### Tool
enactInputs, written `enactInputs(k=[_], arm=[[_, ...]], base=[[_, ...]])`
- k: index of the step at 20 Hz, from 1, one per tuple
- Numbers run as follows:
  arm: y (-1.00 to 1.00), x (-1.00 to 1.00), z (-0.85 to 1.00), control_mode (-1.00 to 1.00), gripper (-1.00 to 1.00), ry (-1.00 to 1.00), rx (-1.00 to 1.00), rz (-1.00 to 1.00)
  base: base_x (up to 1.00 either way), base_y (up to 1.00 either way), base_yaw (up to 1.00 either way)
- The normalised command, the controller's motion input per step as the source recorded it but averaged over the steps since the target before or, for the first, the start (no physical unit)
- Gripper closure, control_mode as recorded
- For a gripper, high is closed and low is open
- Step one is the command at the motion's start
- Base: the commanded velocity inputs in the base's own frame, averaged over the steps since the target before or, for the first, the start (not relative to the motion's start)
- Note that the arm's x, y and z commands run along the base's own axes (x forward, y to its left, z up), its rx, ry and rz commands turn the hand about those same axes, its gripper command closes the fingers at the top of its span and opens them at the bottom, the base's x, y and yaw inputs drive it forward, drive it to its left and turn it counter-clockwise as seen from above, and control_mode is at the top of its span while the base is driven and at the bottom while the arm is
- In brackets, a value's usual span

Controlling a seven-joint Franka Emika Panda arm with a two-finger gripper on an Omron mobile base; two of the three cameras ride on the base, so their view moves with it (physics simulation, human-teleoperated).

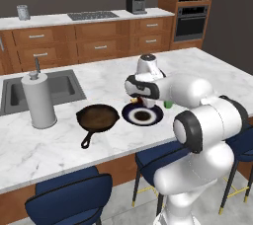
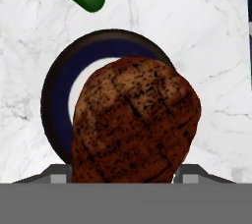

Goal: Pick up the pan with the steak in it and place it on the dining table. Then place the steak on the plate.

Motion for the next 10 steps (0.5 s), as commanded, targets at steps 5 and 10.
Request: enactInputs(k=[5,10], arm=[[0.0,0.02,-0.01,-1.0,1.0,0.01,0.02,0.0],[0.0,0.11,-0.12,-1.0,1.0,0.06,0.03,0.0]], base=[[0.0,0.0,0.0],[0.0,0.0,0.0]])
